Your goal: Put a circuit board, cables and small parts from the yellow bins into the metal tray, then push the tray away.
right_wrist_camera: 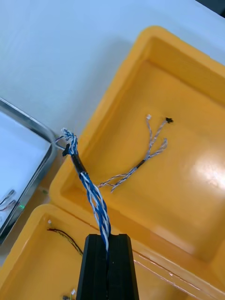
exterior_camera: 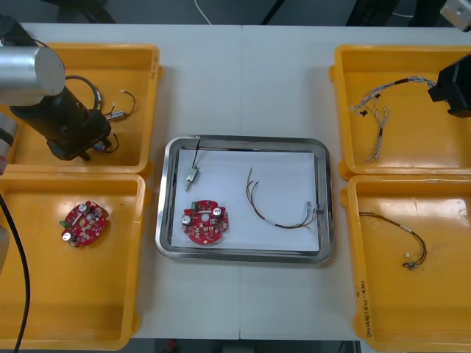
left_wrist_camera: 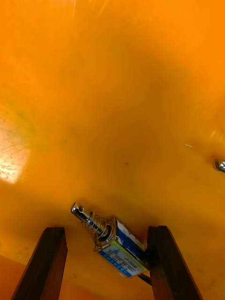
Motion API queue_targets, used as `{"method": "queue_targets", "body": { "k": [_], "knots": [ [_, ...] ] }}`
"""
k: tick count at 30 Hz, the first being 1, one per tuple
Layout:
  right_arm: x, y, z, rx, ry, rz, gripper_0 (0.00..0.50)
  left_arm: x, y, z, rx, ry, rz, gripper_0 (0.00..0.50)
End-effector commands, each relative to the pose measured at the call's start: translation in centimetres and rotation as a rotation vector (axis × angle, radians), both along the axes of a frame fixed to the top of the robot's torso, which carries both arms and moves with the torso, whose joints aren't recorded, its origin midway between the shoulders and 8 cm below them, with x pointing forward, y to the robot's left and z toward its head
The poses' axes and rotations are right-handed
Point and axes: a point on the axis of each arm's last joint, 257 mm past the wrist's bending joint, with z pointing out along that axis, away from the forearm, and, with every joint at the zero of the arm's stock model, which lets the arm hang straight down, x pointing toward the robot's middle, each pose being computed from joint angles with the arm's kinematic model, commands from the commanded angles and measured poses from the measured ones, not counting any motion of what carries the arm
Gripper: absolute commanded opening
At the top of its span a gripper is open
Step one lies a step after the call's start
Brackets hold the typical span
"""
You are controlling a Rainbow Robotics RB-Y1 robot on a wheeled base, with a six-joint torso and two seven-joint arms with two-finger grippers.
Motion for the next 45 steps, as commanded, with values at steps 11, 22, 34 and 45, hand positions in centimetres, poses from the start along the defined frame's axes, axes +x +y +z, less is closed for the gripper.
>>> {"method": "queue_targets", "body": {
  "k": [11, 22, 34, 45],
  "knots": [
    [-4.8, 7.5, -1.6, -0.084, 0.028, 0.3, 0.0, 1.9, 0.4, 2.7, -0.004, -0.067, 0.069, 0.0],
    [-4.6, 12.2, -4.7, -0.145, 0.048, 0.377, 0.0, 2.4, 0.3, 3.0, -0.015, -0.088, 0.073, 0.001],
    [-3.7, 16.0, -6.5, -0.24, 0.024, 0.42, 0.0, 3.1, 0.9, 5.5, -0.007, -0.145, 0.067, 0.0],
    [-3.3, 16.7, -10.3, -0.311, 0.091, 0.41, 0.0, 2.2, 2.1, 9.1, 0.053, -0.168, 0.023, 0.0]
  ]
}}
